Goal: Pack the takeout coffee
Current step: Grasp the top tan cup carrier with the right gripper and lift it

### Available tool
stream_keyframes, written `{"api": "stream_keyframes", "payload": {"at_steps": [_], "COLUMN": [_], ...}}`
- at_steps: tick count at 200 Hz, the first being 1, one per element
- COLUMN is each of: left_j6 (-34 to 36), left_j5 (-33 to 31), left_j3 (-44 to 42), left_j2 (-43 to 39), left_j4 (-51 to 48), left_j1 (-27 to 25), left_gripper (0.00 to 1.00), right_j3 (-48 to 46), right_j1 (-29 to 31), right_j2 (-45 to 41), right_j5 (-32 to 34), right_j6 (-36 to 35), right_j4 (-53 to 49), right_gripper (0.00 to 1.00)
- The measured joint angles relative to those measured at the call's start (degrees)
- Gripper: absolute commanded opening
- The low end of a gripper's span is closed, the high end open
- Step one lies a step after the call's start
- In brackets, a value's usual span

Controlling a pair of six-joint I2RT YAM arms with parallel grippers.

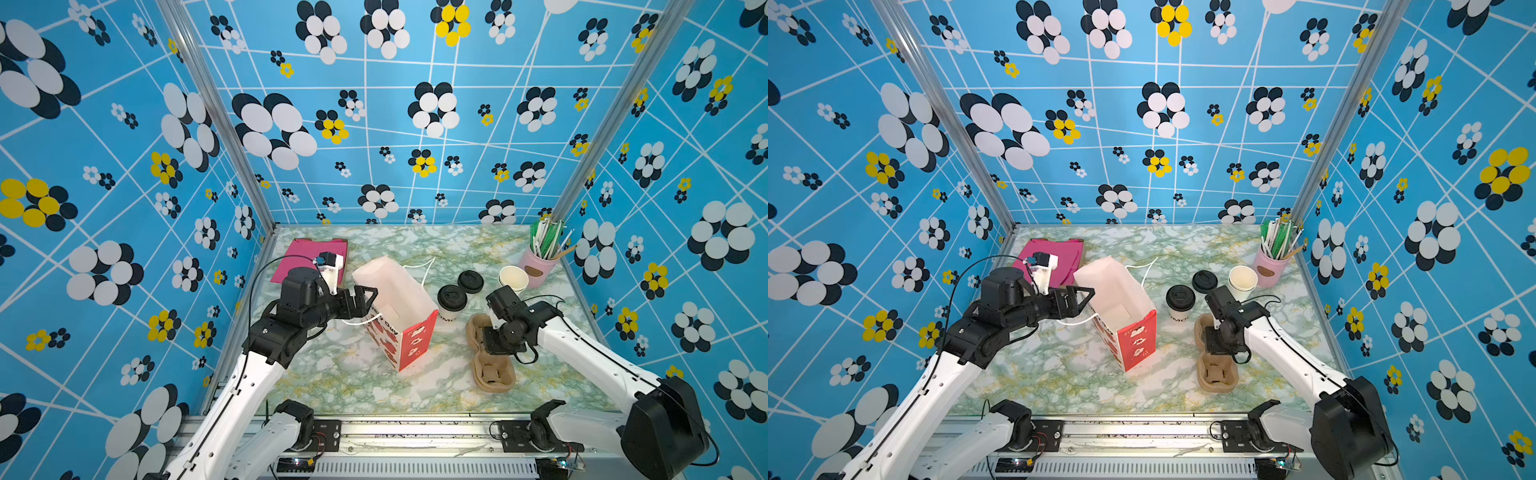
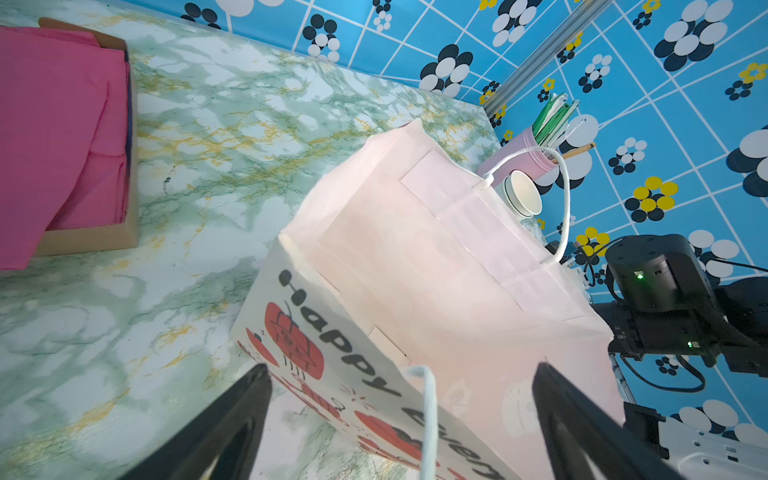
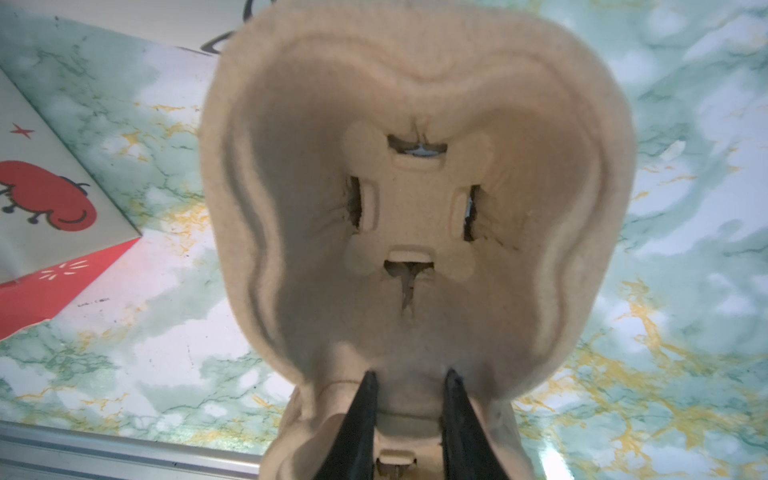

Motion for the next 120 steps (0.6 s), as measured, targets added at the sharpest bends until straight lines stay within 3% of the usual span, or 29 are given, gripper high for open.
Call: {"api": "stream_keyframes", "payload": {"at_steps": [120], "left_j6": [-0.02], "left_j5": [0.15], "left_j3": [-0.13], "left_j2": [-0.26], "left_j4": [0.26], "left_j1": [0.13], "left_gripper": [0.99], "right_j3": [8.63], "right_j1": [0.02], "right_j2": [-7.21], "right_j5": [-0.22], "right_j6": [-1.14], "right_j4": [-3.52], "right_gripper": [0.13]}}
